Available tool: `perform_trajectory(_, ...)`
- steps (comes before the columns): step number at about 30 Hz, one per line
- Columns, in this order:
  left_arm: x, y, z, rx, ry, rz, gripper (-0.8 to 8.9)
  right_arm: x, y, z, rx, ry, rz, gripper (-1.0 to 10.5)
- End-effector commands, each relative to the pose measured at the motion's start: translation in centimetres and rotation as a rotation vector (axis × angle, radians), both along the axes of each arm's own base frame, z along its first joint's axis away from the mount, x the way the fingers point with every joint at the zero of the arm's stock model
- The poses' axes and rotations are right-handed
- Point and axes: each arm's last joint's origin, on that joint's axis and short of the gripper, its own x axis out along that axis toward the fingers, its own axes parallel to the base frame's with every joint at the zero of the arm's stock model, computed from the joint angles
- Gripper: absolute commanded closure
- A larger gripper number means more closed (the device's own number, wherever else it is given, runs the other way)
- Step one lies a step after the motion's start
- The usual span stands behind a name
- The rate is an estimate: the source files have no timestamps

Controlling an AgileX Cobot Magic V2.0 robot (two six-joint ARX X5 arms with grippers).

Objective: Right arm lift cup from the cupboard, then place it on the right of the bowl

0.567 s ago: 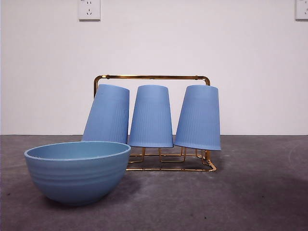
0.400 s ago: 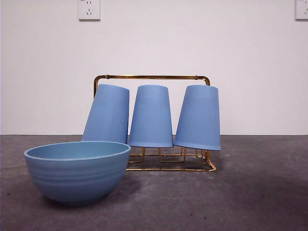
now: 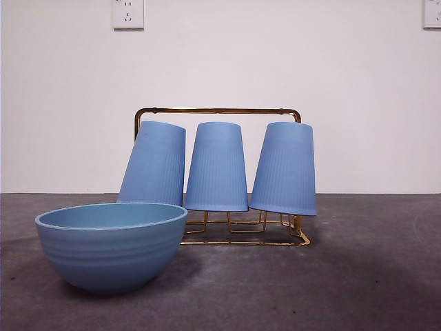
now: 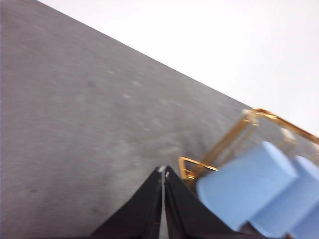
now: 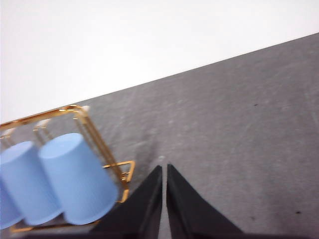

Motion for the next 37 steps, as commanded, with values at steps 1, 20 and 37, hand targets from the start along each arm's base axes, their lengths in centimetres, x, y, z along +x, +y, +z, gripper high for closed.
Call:
perform_trajectory(1, 0.7, -0.4, 1.9, -0.01, 0.01, -0.055, 8.04, -0.2, 0.1, 1.8, 0.016, -0.002, 0.036, 9.3)
perform_trajectory(20, 5.9, -5.3, 9.4, 0.151, 0.232, -0.662, 8.05, 1.9, 1.6, 8.6, -0.093, 0.239, 0.501, 9.3)
perform_trajectory(37, 7.2, -7.5, 8.6, 0.25, 0.219, -1.003, 8.01, 4.2, 3.8, 8.3, -0.145, 0.374, 0.744, 9.3)
